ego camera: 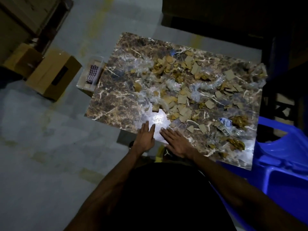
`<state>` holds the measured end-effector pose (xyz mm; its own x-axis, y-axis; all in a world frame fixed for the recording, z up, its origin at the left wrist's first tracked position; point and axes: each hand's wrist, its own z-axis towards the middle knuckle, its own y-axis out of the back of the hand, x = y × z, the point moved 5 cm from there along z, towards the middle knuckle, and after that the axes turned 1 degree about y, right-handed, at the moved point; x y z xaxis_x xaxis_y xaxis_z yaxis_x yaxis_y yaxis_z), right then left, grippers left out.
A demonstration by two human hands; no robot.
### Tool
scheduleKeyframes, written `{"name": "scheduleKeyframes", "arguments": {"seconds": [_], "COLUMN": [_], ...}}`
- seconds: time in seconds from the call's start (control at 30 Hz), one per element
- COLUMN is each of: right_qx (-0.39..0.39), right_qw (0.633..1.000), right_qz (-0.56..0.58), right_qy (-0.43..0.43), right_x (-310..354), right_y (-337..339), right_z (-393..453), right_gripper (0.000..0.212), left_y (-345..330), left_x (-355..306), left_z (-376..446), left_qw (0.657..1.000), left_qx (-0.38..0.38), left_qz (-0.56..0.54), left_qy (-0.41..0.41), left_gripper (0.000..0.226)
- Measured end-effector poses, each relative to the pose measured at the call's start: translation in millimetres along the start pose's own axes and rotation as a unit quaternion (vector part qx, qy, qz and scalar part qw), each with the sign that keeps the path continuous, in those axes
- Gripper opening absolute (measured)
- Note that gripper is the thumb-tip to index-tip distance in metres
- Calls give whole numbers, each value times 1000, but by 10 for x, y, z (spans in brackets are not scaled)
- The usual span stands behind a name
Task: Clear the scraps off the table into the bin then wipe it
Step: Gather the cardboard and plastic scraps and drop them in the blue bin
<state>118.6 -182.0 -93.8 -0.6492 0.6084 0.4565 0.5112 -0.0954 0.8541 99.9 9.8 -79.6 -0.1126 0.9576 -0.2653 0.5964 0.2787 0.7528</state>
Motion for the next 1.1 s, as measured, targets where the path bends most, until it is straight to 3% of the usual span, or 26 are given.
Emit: {"name": "scheduleKeyframes", "arguments": {"seconds": [0.13, 0.33, 0.47, 0.67, 0.83, 0.93, 1.0, 1.1], "right_qx": [9, -5, -45, -117, -100, -134, -206, -295], "right_qw": [1000, 998, 995, 946, 948, 938, 916, 847], "right_qz": [-20, 20, 39, 124, 138, 168, 192, 220], "right_qy": [19, -58, -85, -275, -267, -271, -286, -384], "right_x": [-263, -418, -309, -405, -463, -468, -448, -456], "right_y": [10, 204, 136, -96, 35, 160, 236, 216], "right_z": [32, 262, -26, -654, -193, -9, -94, -395], "right_gripper": [68, 69, 69, 88, 88, 77, 70, 76], "left_y": [-8, -49, -105, -88, -58, -46, -18, 31], "left_x": [-222, -423, -472, -556, -760, -832, -850, -899], "left_z": [-19, -14, -12, 34, 72, 117, 165, 237], "left_qw": [1000, 1000, 1000, 999, 996, 993, 992, 990], "left_qx": [0, 8, 1, -8, -6, -5, -7, -7], "left_qz": [13, 18, 19, 33, 39, 44, 73, 99], "left_qy": [-10, -23, -17, -40, -85, -107, -101, -96], "left_gripper": [75, 77, 77, 78, 79, 80, 82, 84]}}
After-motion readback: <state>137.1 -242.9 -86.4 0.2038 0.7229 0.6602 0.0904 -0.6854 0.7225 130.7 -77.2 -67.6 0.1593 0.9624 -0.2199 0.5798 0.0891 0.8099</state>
